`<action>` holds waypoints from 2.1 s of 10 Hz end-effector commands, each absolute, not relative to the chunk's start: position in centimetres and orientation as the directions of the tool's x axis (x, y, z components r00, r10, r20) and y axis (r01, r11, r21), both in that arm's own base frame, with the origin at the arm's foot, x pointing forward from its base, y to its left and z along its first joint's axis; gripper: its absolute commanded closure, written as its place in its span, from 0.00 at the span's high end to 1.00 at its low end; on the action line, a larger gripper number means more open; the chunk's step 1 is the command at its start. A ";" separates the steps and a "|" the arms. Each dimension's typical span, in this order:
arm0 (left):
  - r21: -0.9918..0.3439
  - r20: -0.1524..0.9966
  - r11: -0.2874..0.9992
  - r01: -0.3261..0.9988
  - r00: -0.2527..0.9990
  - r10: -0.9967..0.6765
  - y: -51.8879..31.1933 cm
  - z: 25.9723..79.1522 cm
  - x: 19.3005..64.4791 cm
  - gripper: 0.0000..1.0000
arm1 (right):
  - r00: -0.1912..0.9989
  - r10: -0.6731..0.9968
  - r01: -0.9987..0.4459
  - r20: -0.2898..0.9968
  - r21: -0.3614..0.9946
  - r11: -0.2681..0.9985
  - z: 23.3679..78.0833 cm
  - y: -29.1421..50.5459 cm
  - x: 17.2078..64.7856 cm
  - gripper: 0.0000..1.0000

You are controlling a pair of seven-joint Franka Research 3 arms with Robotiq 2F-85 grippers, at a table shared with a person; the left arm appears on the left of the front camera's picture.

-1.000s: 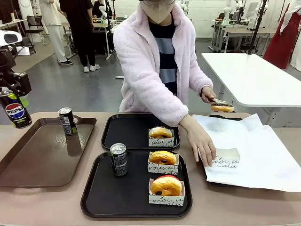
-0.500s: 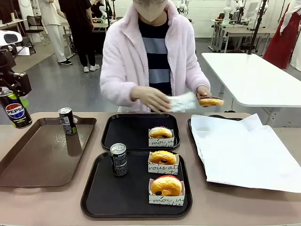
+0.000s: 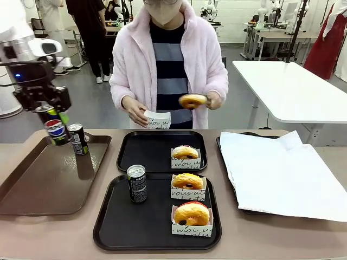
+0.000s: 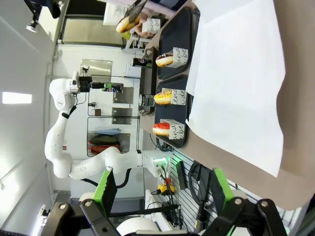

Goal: Set up donuts and drinks on trays.
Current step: Pick up one Pepsi coke from the Handle tray and place it on the Flat Tray without a Pepsi coke.

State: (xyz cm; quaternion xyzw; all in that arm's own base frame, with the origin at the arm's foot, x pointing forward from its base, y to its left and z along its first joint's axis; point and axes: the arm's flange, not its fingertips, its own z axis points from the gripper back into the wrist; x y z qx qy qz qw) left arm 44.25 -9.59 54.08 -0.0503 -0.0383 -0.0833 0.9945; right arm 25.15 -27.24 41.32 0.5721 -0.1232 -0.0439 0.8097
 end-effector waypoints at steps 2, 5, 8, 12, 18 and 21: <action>-0.071 0.099 0.974 0.214 0.973 -0.207 -11.7 54.8 45.6 0.59 | 0.963 -0.213 -0.086 0.163 0.940 0.331 41.3 -27.3 25.2 1.00; -0.084 0.092 0.972 0.219 0.973 -0.211 -12.3 54.1 45.3 0.59 | 0.963 -0.213 -0.086 0.163 0.940 0.331 41.3 -27.3 25.2 1.00; -0.084 0.092 0.972 0.219 0.973 -0.211 -12.3 54.1 45.3 0.59 | 0.963 -0.213 -0.086 0.163 0.940 0.331 41.3 -27.3 25.2 1.00; -0.020 0.142 0.943 0.332 0.935 -0.326 -17.9 52.8 49.3 0.59 | 0.963 -0.213 -0.086 0.163 0.940 0.331 41.3 -27.3 25.2 1.00; -0.007 0.130 0.918 0.397 0.910 -0.393 -25.1 49.4 55.9 0.59 | 0.963 -0.213 -0.086 0.163 0.940 0.331 41.3 -27.3 25.2 1.00; -0.045 -0.014 0.879 0.474 0.880 -0.475 -21.7 49.8 49.2 0.59 | 0.963 -0.213 -0.086 0.163 0.940 0.331 41.3 -27.3 25.2 1.00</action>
